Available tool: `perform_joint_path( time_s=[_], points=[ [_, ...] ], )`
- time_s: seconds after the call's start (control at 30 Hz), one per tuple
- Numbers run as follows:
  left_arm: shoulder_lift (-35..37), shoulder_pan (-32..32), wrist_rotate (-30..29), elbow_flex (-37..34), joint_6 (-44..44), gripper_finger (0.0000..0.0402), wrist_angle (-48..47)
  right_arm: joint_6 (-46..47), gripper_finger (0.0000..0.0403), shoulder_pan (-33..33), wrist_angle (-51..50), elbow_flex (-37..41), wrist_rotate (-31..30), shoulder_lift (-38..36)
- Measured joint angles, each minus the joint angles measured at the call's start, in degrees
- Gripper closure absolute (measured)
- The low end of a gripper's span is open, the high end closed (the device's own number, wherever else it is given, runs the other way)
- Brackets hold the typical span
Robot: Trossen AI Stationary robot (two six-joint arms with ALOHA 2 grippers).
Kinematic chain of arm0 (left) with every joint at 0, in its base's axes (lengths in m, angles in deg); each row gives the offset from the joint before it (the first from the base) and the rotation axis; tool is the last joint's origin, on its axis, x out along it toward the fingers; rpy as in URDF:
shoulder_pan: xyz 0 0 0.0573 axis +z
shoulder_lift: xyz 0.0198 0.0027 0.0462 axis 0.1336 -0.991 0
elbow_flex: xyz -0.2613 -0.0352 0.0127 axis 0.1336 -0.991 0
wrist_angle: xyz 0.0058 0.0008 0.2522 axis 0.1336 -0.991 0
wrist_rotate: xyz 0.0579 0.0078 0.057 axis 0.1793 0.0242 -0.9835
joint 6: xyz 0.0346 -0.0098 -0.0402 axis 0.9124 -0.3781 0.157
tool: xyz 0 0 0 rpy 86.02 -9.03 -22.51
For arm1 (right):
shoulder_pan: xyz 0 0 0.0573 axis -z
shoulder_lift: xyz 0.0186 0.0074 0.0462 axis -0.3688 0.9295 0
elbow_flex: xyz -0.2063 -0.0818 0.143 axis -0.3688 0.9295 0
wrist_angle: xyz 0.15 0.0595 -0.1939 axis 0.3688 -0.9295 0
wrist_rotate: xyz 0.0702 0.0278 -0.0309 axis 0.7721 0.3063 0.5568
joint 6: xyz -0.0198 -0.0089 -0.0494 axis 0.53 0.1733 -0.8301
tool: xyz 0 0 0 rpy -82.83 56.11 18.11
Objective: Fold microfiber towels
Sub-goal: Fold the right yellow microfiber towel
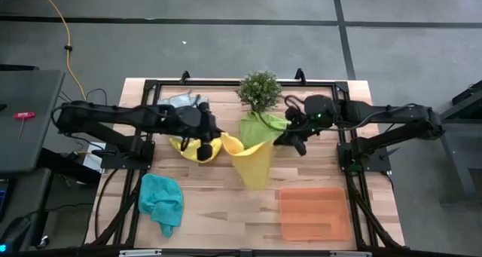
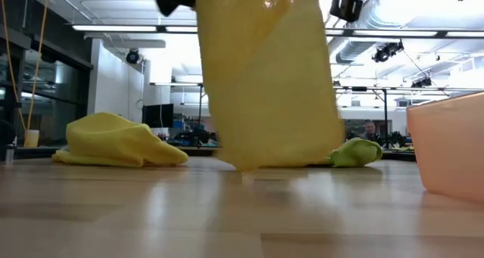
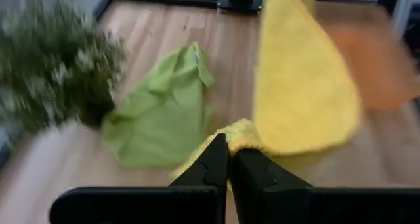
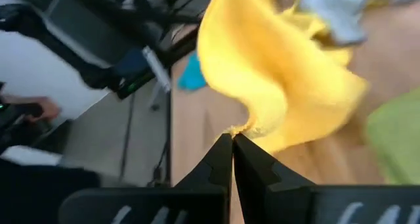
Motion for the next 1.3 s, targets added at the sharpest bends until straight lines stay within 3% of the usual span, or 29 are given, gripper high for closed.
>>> perform_joint_path(
  time_s=[0.13, 0.27, 0.5, 0.67, 0.9, 1.07, 1.3],
  points=[
    [3.73, -0.09, 3.81, 0.0, -7.7, 0.0401, -4.79, -4.12, 0.0403, 2.22, -10.42, -5.72, -7.85, 0.0],
    [7.05, 0.1, 4.16, 0.0, -8.82, 0.0401, -8.36, -7.95, 0.0403, 4.22, -17.29, -9.19, -13.7, 0.1],
    [8.49, 4.66, 2.73, 3.72, -4.93, 0.0401, -18.82, -12.01, 0.0403, 5.86, -16.84, -12.13, -15.94, 0.27],
    [8.33, 4.17, 7.66, 4.28, -2.13, 0.0401, -19.84, -12.67, 0.0403, 2.94, -17.44, -12.0, -16.72, 1.15],
    [4.2, -4.94, 12.09, 3.37, -6.14, 0.0402, -21.24, -5.73, 0.0403, -6.12, -22.22, -11.96, -17.42, 4.14],
    [-0.55, -13.38, 11.9, -0.16, -12.28, 0.0402, -19.81, 1.76, 0.0403, -13.64, -24.48, -11.96, -16.77, 9.04],
    [-7.2, -22.19, 14.63, -3.36, -24.04, 0.0402, -9.89, 8.3, 0.0403, -21.32, -24.05, -11.87, -7.34, 18.21]
  ],
)
